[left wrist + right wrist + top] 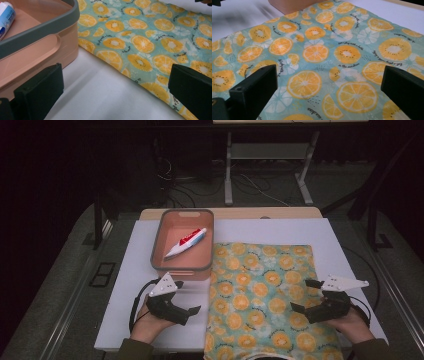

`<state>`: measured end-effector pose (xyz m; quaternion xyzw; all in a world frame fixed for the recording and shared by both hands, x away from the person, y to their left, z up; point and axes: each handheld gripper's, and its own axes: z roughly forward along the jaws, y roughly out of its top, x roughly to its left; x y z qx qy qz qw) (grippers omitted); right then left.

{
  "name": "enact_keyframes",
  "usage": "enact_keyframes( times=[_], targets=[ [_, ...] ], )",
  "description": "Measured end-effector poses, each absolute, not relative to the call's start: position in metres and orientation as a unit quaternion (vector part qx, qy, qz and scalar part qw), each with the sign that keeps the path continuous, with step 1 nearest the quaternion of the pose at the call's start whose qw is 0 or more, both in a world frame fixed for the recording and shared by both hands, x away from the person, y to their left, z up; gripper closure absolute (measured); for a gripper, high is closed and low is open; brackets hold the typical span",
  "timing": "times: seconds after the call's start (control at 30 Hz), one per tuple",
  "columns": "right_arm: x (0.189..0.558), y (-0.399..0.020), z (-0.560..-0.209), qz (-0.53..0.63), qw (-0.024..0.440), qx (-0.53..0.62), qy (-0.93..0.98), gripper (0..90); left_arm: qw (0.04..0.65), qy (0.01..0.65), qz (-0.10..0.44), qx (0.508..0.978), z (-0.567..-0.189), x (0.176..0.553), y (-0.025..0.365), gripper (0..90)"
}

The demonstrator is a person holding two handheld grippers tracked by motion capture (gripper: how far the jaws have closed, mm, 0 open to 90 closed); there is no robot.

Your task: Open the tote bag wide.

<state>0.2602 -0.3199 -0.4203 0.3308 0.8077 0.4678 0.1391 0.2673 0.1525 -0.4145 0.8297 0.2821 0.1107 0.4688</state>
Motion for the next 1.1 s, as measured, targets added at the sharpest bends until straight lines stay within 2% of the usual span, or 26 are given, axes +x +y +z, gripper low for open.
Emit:
enact_keyframes(
  times=[0.23, 0.7, 1.1],
  targets=[
    [0.26, -0.321, -0.421, 0.471, 0.136, 0.331, 0.806, 0.5, 0.465, 0.283, 0.108, 0.832, -0.414, 0.267, 0.15, 0.0],
    [0.259, -0.32, -0.421, 0.466, 0.143, 0.334, 0.807, 0.5, 0.451, 0.276, 0.09, 0.844, -0.418, 0.267, 0.129, 12.6],
    [0.259, -0.319, -0.422, 0.462, 0.146, 0.334, 0.808, 0.5, 0.432, 0.272, 0.084, 0.856, -0.427, 0.27, 0.103, 14.1]
  ],
)
